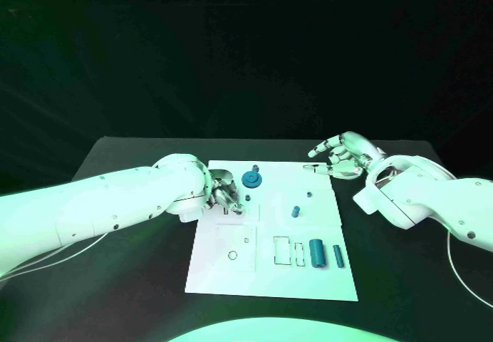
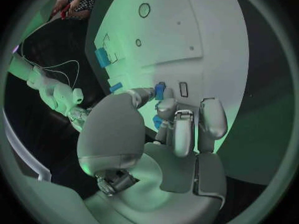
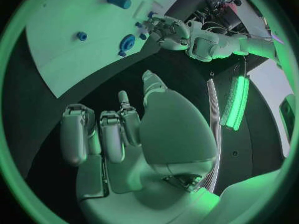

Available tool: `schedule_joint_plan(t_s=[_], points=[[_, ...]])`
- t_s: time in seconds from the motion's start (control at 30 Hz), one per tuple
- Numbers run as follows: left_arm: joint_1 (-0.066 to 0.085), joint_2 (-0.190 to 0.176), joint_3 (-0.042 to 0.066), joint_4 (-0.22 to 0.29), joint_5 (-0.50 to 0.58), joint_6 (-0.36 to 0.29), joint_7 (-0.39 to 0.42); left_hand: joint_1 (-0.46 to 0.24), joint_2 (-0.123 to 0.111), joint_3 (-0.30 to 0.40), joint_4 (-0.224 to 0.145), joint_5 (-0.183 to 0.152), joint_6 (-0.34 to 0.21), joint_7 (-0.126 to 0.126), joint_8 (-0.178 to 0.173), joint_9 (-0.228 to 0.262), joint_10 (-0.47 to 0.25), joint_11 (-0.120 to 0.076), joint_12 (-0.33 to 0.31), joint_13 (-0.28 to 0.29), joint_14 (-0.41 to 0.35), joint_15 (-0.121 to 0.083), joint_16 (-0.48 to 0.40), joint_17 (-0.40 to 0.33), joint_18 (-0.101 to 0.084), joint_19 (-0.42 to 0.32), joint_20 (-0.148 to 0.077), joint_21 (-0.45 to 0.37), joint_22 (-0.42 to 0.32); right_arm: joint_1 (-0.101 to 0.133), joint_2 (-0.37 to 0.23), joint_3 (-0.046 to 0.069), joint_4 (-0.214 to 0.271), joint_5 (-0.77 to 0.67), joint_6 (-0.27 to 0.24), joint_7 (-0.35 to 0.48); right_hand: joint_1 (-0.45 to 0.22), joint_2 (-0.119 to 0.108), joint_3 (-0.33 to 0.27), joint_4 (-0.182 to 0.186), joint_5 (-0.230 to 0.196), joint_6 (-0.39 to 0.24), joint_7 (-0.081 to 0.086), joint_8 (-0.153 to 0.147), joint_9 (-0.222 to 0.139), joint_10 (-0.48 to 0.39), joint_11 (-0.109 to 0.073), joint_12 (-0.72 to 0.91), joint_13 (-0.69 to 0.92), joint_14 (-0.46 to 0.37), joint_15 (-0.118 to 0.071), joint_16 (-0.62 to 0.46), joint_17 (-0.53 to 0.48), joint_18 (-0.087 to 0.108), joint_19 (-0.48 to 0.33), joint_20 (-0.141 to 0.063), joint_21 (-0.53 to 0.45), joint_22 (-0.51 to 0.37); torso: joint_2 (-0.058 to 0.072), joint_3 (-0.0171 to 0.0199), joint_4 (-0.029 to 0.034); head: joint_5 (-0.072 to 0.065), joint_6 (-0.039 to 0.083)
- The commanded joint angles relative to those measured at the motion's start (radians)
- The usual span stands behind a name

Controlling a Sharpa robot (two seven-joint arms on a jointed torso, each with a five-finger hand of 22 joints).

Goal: Assemble the parts on the task board

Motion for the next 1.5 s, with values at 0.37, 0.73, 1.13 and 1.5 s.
schedule_joint_plan(t_s=[0.37,0.73,1.13,1.5], points=[[-0.003,-0.003,-0.002,0.002,-0.001,0.041,-0.005,-0.004,0.007,0.141,-0.133,0.006,0.038,-0.026,0.004,0.126,0.005,-0.001,-0.003,-0.004,0.096,-0.007,0.005,0.235,-0.014,0.007,-0.003,0.002,0.002,-0.001,-0.001,0.000,0.001,-0.010,0.016,0.006,-0.001,0.005,0.004,0.000,0.005,-0.003,-0.003,0.007,0.001,-0.006,-0.001,-0.004,0.097,0.092,-0.008,-0.004,0.212,-0.014,0.039,-0.006,-0.004,0.167,0.000,0.0000,0.0001,0.002,-0.005],[-0.003,0.001,-0.002,0.000,0.004,0.044,-0.005,-0.016,0.007,0.149,-0.134,0.005,0.043,-0.028,0.006,0.128,0.007,-0.001,-0.005,-0.007,0.096,-0.008,0.006,0.238,-0.014,0.008,-0.004,0.003,0.003,-0.001,-0.001,0.000,0.001,-0.010,0.016,0.006,-0.001,0.005,0.005,0.001,0.005,-0.003,-0.003,0.009,0.001,-0.006,-0.001,-0.004,0.097,0.092,-0.008,-0.005,0.211,-0.014,0.039,-0.006,-0.004,0.167,0.001,0.0005,-0.0004,0.002,-0.006],[-0.003,0.009,-0.002,-0.007,0.017,0.050,-0.005,-0.076,0.002,0.153,-0.127,0.001,0.062,-0.037,0.017,0.139,0.025,-0.008,0.001,0.004,0.099,-0.013,0.008,0.245,-0.018,0.021,-0.009,0.009,0.018,-0.001,0.000,0.000,0.000,-0.010,0.017,0.006,-0.001,0.005,0.005,0.001,0.005,-0.003,-0.003,0.009,0.001,-0.006,-0.001,-0.004,0.097,0.092,-0.008,-0.005,0.211,-0.014,0.039,-0.006,-0.004,0.167,0.000,0.0015,0.0001,0.002,-0.008],[-0.003,0.018,-0.002,-0.018,0.023,0.055,-0.006,-0.128,-0.002,0.145,-0.114,0.001,0.070,-0.043,0.017,0.143,0.033,-0.013,0.005,0.011,0.100,-0.018,0.010,0.249,-0.019,0.026,-0.013,0.011,0.023,-0.001,0.000,0.000,-0.001,-0.010,0.016,0.007,-0.002,0.005,0.005,0.002,0.005,-0.004,-0.003,0.010,0.001,-0.009,-0.001,-0.007,0.093,0.091,-0.009,-0.007,0.205,-0.014,0.039,-0.006,-0.004,0.167,0.000,0.0007,-0.0003,0.001,-0.009]])
